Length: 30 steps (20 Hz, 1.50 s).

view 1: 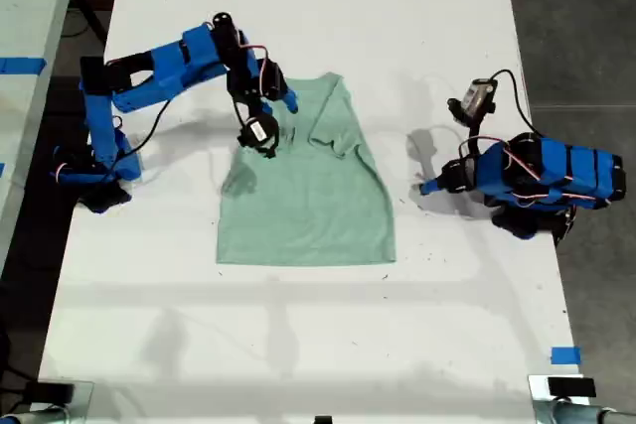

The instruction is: Fold t shirt

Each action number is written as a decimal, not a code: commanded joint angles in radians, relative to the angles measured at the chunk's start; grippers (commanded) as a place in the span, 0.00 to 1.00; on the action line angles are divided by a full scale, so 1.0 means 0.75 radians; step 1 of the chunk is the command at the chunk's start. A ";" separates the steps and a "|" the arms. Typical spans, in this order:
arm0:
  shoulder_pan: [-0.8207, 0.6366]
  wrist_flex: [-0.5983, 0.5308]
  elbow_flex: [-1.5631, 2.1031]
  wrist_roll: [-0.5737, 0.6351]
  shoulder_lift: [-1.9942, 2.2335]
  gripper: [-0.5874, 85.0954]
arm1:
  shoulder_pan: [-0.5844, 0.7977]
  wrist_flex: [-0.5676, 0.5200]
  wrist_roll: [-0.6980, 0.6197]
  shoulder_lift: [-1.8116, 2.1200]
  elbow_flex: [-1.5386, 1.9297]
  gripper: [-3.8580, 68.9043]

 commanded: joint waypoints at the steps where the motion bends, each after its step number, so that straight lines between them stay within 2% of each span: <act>1: -0.063 0.029 0.196 0.008 0.460 0.21 | 0.014 -0.027 -0.018 0.022 0.072 0.12; 4: -0.041 0.016 0.583 -0.084 0.939 0.20 | 0.016 -0.027 -0.018 0.022 0.072 0.12; 10: 0.186 -0.172 1.528 -0.430 1.904 0.18 | 0.027 -0.027 -0.025 0.022 0.072 0.12; 14: 0.419 -0.489 2.078 -0.589 2.248 0.16 | 0.029 -0.027 -0.025 0.022 0.072 0.12; 16: 0.432 -0.534 2.332 -0.599 2.544 0.14 | 0.029 -0.027 -0.022 0.022 0.072 0.12; 17: 0.403 -0.571 2.420 -0.513 2.671 0.12 | 0.029 -0.027 -0.022 0.022 0.072 0.12; 19: 0.352 -0.587 2.495 -0.493 2.647 0.12 | 0.027 -0.027 -0.022 0.022 0.072 0.12; 20: 0.323 -0.620 2.569 -0.427 2.714 0.10 | 0.025 -0.027 -0.020 0.022 0.072 0.12; 23: 0.340 -0.785 2.800 -0.419 2.810 0.06 | 0.022 -0.027 -0.016 0.022 0.072 0.12; 30: 0.327 -0.771 2.806 -0.440 2.812 0.04 | 0.016 -0.027 -0.008 0.022 0.072 0.11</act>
